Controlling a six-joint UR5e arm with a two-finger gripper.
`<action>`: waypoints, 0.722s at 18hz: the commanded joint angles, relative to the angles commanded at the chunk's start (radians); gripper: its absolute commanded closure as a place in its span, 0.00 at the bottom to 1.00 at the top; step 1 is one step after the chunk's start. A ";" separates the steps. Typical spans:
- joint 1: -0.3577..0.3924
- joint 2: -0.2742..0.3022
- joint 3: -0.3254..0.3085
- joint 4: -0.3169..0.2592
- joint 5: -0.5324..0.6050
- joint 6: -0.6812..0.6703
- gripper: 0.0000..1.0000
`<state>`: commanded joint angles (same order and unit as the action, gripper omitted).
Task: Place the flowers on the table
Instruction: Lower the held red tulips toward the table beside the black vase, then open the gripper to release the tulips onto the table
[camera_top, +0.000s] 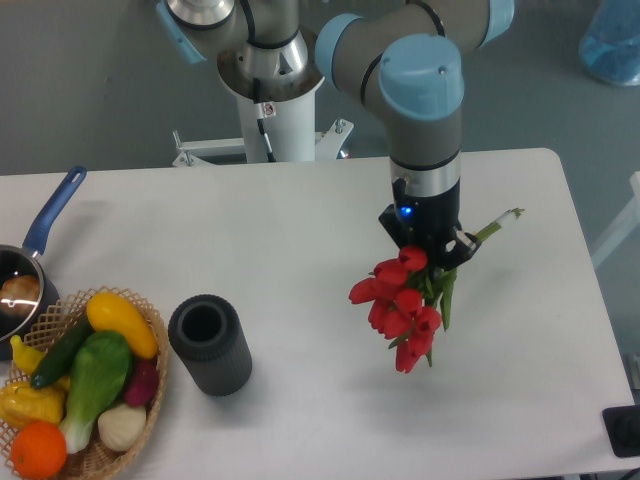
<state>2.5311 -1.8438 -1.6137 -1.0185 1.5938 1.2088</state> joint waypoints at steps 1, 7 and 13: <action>-0.009 -0.009 0.000 0.000 0.000 -0.002 0.82; -0.034 -0.046 -0.006 0.002 -0.009 -0.011 0.07; -0.035 -0.037 -0.006 0.005 0.002 -0.014 0.00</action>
<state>2.4958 -1.8807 -1.6199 -1.0140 1.5953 1.1950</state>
